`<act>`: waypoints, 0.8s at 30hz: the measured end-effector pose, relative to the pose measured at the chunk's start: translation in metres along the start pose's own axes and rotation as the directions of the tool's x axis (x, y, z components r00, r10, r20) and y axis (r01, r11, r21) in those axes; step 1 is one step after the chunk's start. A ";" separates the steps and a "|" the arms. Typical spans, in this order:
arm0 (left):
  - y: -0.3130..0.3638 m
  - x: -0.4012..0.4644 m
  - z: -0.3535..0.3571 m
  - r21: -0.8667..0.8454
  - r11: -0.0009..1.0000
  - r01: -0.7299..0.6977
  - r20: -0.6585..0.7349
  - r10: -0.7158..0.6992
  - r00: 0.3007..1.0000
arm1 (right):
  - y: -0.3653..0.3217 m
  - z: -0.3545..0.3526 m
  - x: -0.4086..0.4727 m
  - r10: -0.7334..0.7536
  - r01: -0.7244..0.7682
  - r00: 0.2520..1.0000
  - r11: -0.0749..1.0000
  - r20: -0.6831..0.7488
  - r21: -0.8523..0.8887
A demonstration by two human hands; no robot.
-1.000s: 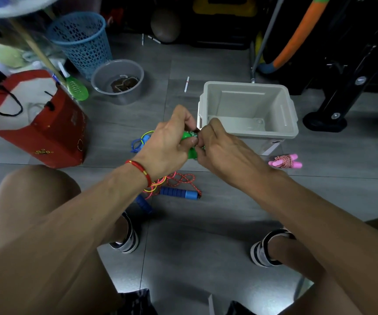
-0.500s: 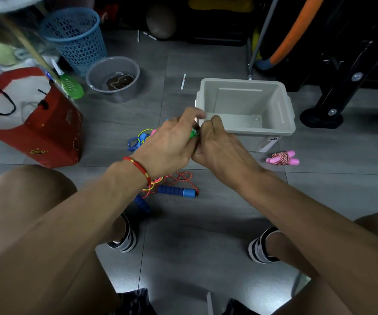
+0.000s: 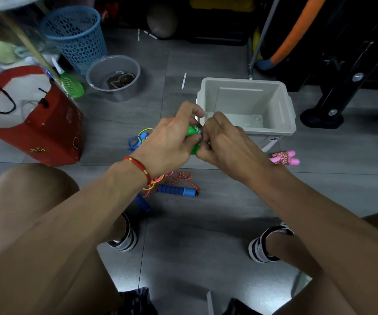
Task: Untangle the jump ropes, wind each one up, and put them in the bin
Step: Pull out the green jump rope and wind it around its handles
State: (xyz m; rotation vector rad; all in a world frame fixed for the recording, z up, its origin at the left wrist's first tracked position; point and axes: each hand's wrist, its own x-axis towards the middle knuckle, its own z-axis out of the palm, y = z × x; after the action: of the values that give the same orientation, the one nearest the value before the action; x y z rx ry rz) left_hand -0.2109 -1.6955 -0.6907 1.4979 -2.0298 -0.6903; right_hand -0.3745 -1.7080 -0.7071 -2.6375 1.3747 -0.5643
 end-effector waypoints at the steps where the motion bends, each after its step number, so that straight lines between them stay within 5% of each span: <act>1: 0.000 0.000 0.000 -0.021 0.999 0.024 -0.014 -0.025 1.000 | -0.002 0.001 -0.001 0.011 -0.011 1.000 1.000 -0.011 0.004; 10: 0.000 0.000 0.007 -0.041 0.996 0.084 -0.140 -0.089 0.986 | -0.023 0.010 -0.005 0.147 -0.150 0.988 0.987 -0.054 -0.057; 18: 0.001 0.001 -0.001 -0.084 0.992 0.092 -0.149 -0.104 0.983 | 0.001 -0.008 0.002 0.081 -0.099 0.994 0.962 0.076 0.256; 24: 0.001 0.001 -0.004 -0.069 0.995 0.067 -0.153 -0.077 0.985 | 0.006 -0.015 0.000 0.001 -0.024 0.996 0.968 0.094 0.248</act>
State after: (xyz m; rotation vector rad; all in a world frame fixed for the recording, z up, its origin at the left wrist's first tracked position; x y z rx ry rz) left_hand -0.2090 -1.6962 -0.6876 1.5450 -1.8288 -0.6393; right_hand -0.3843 -1.7105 -0.6942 -2.4213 1.2063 -0.5636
